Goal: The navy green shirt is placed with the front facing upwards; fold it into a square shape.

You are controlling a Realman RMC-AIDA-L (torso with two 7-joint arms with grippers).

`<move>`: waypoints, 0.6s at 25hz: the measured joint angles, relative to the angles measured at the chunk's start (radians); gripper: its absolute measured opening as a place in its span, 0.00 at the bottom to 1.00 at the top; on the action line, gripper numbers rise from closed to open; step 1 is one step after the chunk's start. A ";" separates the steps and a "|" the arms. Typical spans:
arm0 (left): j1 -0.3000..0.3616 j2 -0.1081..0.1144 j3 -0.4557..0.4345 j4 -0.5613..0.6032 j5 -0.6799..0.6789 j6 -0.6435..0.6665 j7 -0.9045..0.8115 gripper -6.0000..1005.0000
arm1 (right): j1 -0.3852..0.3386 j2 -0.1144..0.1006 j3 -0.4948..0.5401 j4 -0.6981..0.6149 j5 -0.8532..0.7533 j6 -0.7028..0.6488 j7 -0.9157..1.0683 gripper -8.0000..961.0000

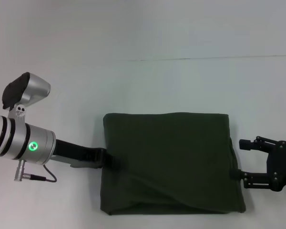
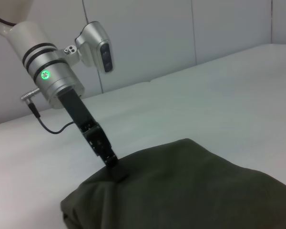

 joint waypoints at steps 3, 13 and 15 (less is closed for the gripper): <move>-0.010 0.000 -0.003 0.000 -0.003 -0.031 -0.002 0.19 | 0.004 0.000 0.000 0.003 0.001 0.000 0.000 0.97; -0.038 0.018 -0.058 -0.001 -0.006 -0.184 -0.038 0.14 | 0.013 0.000 0.002 0.004 0.005 0.000 0.001 0.97; -0.034 0.025 -0.075 -0.001 0.001 -0.190 -0.039 0.14 | 0.014 0.000 0.002 0.004 0.009 -0.001 0.001 0.97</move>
